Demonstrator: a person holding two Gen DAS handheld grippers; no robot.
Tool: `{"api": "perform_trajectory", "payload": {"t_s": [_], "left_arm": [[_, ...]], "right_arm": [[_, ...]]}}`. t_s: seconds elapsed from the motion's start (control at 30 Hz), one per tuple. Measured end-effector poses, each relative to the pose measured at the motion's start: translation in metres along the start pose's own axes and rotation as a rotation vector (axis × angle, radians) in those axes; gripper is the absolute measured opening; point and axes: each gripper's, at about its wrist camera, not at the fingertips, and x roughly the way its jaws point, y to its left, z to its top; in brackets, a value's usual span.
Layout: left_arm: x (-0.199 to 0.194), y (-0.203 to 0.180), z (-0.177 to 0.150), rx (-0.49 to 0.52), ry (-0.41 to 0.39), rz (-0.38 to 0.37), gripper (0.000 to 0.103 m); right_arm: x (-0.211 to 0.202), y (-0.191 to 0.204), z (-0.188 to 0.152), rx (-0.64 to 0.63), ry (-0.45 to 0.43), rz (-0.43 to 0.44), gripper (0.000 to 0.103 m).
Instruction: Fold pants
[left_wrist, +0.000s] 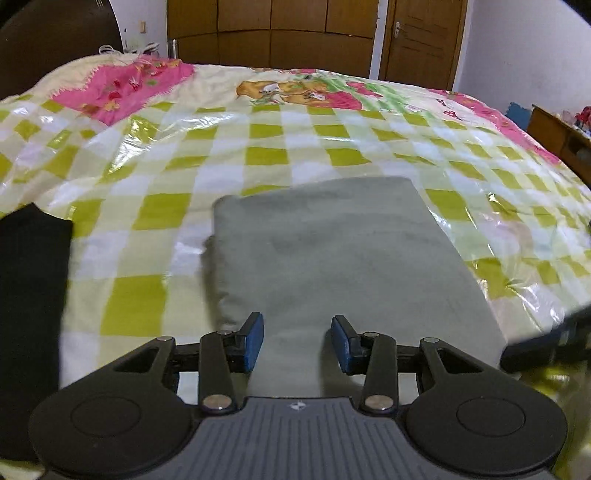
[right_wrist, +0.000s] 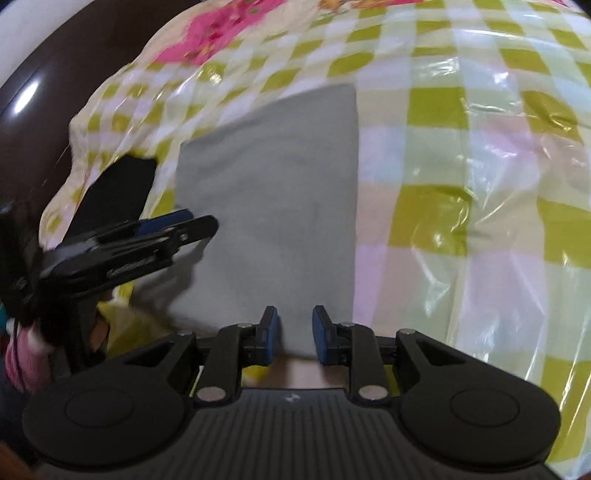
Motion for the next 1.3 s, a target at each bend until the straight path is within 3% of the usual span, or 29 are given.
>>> {"api": "perform_trajectory", "payload": {"t_s": [0.1, 0.2, 0.33, 0.43, 0.57, 0.67, 0.77, 0.9, 1.07, 1.3], "left_arm": [[-0.011, 0.008, 0.004, -0.027, -0.019, 0.019, 0.053], [-0.010, 0.018, 0.010, -0.080, -0.039, 0.020, 0.058], [0.006, 0.027, 0.013, -0.118, -0.018, 0.011, 0.058], [0.013, 0.031, 0.008, -0.126, 0.008, -0.010, 0.059], [0.023, 0.032, -0.001, -0.135, 0.049, -0.053, 0.070], [0.024, 0.036, 0.000, -0.162, 0.041, -0.054, 0.071], [0.018, 0.042, 0.003, -0.155, 0.021, -0.006, 0.071], [0.026, 0.050, 0.002, -0.227, 0.063, -0.058, 0.071], [0.026, 0.043, 0.002, -0.211, 0.078, -0.127, 0.071], [0.030, 0.033, 0.005, -0.177, 0.075, -0.121, 0.071]], "right_arm": [[-0.012, -0.007, 0.017, 0.013, -0.069, 0.002, 0.024], [-0.007, -0.017, 0.039, 0.013, -0.127, -0.043, 0.034], [0.014, -0.030, 0.055, 0.016, -0.112, -0.057, 0.037], [0.028, -0.036, 0.057, 0.033, -0.085, -0.001, 0.039], [0.043, -0.038, 0.056, 0.047, -0.072, 0.061, 0.048], [0.047, -0.038, 0.058, 0.039, -0.067, 0.078, 0.049], [0.043, -0.044, 0.059, 0.064, -0.062, 0.110, 0.048], [0.040, -0.045, 0.057, 0.061, -0.059, 0.130, 0.048], [0.036, -0.051, 0.055, 0.078, -0.045, 0.145, 0.047], [0.040, -0.056, 0.053, 0.105, -0.033, 0.185, 0.047]]}}
